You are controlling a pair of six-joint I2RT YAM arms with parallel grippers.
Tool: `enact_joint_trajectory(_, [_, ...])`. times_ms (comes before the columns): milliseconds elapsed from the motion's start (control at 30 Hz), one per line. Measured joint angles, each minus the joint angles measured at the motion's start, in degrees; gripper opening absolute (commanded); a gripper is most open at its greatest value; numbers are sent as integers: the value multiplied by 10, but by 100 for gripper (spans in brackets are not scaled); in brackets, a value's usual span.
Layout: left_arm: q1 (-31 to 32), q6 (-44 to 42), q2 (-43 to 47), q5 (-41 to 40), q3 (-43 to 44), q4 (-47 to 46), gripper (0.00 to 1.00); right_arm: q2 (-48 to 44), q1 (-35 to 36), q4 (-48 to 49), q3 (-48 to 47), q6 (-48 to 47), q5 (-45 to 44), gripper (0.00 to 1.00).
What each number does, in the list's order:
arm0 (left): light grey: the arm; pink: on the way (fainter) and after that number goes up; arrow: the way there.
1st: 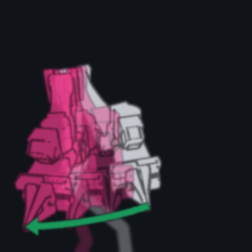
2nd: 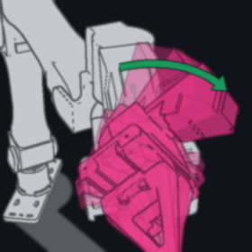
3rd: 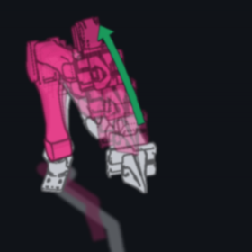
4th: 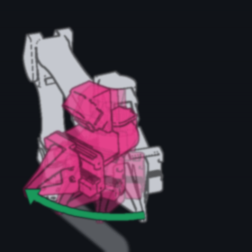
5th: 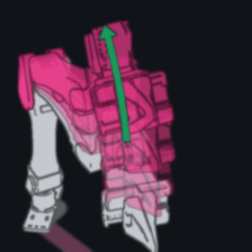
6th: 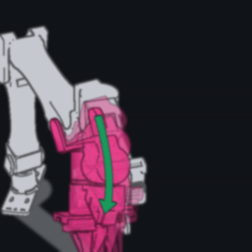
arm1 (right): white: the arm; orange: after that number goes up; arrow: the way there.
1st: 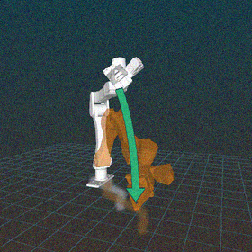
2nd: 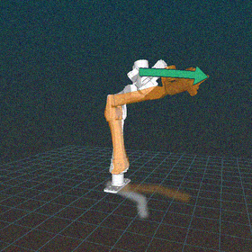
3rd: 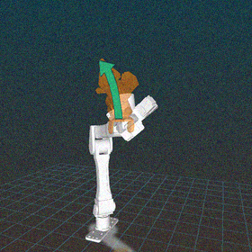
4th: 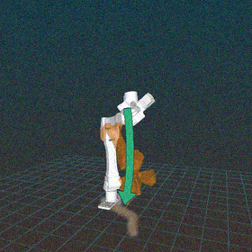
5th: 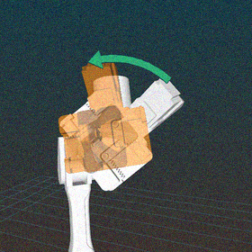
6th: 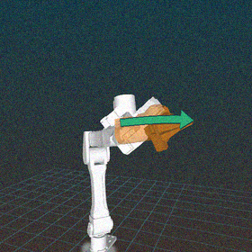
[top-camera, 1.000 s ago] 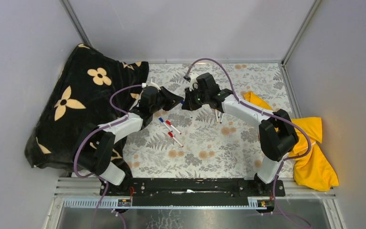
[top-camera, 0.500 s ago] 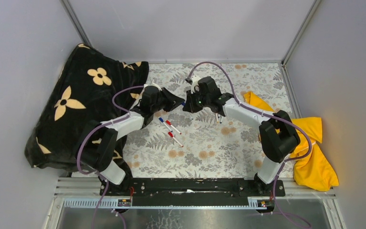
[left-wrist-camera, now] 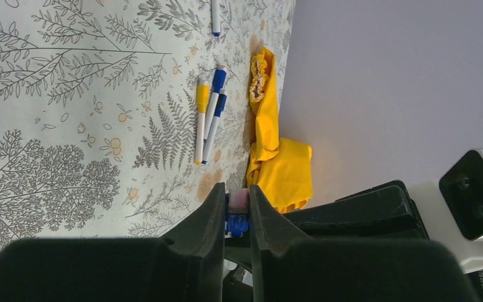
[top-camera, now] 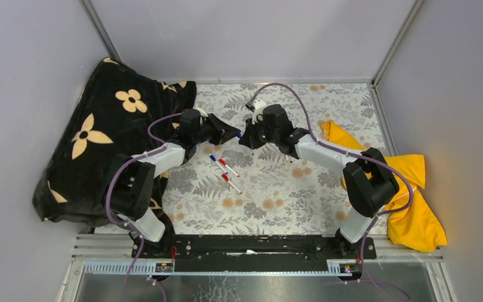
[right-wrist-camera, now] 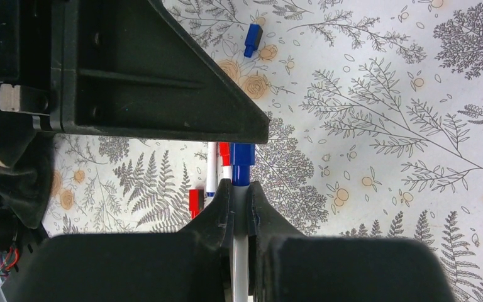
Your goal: Open the pen caps
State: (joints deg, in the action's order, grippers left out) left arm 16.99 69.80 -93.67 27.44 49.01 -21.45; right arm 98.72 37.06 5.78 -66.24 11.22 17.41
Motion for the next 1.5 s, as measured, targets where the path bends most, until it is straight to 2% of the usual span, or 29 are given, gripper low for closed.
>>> enact_joint_trajectory(1067, [-42, 8, -23, 83, 18, 5, 0, -32, 1, 39, 35, -3, -8, 0])
enact_joint_trajectory(1267, [-155, -6, -43, -61, 31, 5, 0, -71, 0, -77, 65, -5, -2, 0])
enact_joint_trajectory(1500, [-150, -15, -45, -88, 36, 5, 0, -71, 0, -108, 64, -9, -2, 0])
